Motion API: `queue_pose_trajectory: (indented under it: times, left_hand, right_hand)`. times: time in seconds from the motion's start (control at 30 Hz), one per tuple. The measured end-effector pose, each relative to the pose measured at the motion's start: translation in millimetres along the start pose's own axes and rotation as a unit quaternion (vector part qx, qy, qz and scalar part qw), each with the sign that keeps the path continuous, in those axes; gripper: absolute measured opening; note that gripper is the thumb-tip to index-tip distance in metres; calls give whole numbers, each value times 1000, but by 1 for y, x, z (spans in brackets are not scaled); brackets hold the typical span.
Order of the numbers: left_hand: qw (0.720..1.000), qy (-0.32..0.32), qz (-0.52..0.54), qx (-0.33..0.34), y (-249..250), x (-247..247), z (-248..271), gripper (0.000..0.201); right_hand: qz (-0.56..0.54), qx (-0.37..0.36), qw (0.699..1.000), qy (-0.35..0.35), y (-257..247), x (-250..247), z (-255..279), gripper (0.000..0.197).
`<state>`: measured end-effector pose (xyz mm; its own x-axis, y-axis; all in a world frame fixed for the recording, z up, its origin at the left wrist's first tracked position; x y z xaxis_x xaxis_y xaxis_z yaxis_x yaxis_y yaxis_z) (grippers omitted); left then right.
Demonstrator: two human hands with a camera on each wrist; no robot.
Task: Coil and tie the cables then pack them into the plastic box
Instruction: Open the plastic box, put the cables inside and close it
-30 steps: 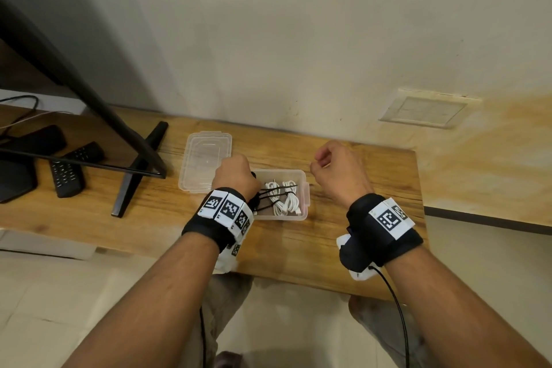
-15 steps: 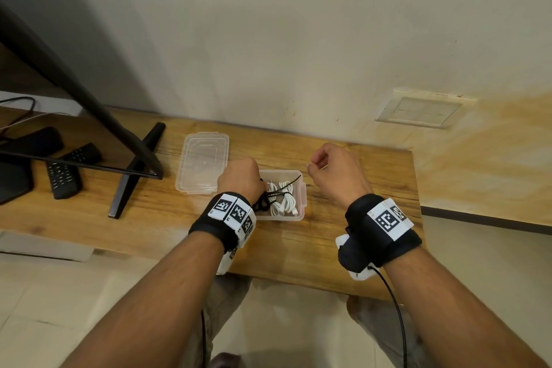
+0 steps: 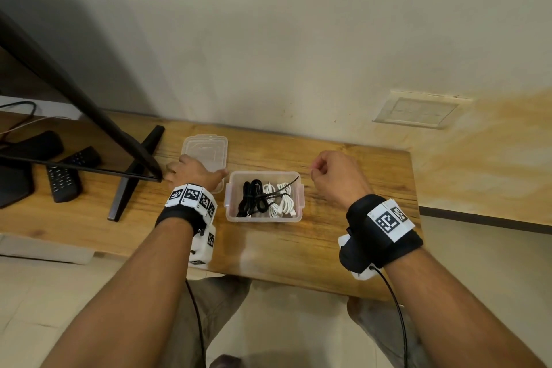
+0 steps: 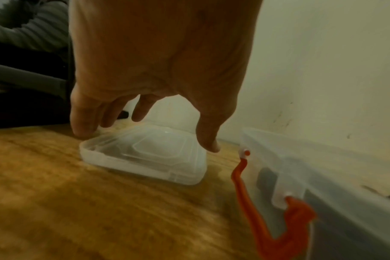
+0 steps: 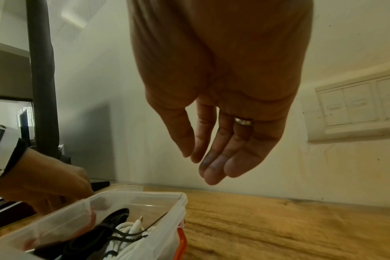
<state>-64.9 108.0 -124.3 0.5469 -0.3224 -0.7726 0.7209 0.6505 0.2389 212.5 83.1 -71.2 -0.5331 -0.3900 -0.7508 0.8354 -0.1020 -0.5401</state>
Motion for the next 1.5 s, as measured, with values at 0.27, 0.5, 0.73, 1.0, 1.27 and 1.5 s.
queue_pose_trajectory:
  times: [0.27,0.5,0.73,1.0,1.27,1.5]
  left_hand:
    - [1000,-5,-4,-1,7,-4,4,114]
    - [952,170,47,251,50,-34,52,119]
    - [867,252,-15,429,85,-5,91,99]
    - [788,243,-145,547,98,18,113,56]
    - [902,5,109,418,70,-15,107,77]
    - [945,-63,169,274,57,-5,85,28]
  right_hand:
    - [-3,-5,1000,9,2,-1,-2,12]
    - [-262,-26,962,69,-8,-19,2,24]
    - [-649,-74,753,-75,-31,-34,23,66]
    - [-630,50,774,-33,11,-43,15,25]
    - [-483,105,869,1,31,-33,5,30]
    - [-405,136,901,-77,19,5,-9,22]
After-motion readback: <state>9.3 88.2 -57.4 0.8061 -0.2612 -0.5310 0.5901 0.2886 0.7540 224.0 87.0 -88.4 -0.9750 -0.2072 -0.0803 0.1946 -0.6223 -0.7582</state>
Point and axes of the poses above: each hand's wrist, its own z-axis away from the middle knuckle, its own x-axis out of the palm, y = z × x, the point moved 2 cm from there along -z, towards the middle knuckle, and after that the axes turned 14 degrees about -y, right-handed, at the moved point
